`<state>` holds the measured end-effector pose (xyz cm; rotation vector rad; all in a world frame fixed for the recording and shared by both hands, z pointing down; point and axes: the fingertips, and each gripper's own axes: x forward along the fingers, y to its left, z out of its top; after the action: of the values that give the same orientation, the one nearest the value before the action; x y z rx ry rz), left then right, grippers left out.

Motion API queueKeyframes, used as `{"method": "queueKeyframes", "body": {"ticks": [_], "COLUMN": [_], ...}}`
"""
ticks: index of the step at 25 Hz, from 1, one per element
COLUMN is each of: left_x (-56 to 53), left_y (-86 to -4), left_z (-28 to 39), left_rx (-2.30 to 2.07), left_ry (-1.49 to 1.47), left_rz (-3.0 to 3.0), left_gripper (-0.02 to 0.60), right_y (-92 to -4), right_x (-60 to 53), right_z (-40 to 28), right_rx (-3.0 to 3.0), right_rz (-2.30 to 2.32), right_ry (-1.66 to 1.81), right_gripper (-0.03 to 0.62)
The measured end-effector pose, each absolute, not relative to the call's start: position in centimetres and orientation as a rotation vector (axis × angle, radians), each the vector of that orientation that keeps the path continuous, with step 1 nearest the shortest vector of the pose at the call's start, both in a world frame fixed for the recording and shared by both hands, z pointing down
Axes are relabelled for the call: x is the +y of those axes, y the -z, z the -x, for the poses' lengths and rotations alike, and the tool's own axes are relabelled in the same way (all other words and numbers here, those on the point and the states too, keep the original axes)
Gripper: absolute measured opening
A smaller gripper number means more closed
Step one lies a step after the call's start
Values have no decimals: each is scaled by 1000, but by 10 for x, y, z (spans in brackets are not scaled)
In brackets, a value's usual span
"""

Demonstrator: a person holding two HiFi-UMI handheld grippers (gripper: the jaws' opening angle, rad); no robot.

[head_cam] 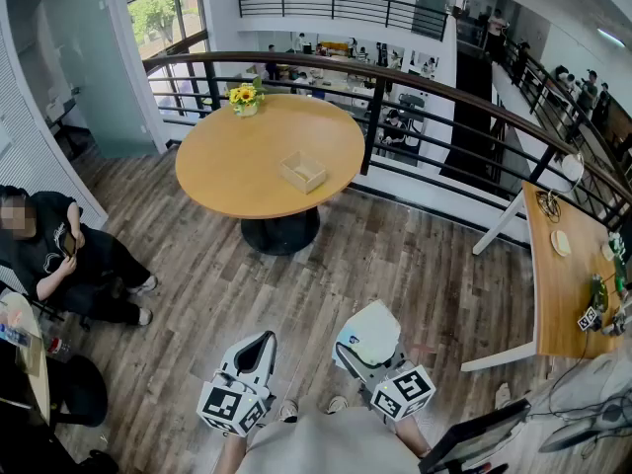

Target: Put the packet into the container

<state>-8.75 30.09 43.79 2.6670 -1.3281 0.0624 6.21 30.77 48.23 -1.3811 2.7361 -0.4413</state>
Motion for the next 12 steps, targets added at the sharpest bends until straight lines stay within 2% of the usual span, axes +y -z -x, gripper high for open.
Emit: {"method": "queueKeyframes", "body": {"ticks": [12], "left_x": [303], "left_y": [-442], "left_z": [89], "left_rx": [-1336], "left_ry": [-109], "left_rz": [-2686], "left_gripper": [5], "right_y": [-481], "right_x": [306], "right_z": [-54], "right_rx": [2783], "right_rz": [1379], "right_ry": [395], "right_gripper": [302]}}
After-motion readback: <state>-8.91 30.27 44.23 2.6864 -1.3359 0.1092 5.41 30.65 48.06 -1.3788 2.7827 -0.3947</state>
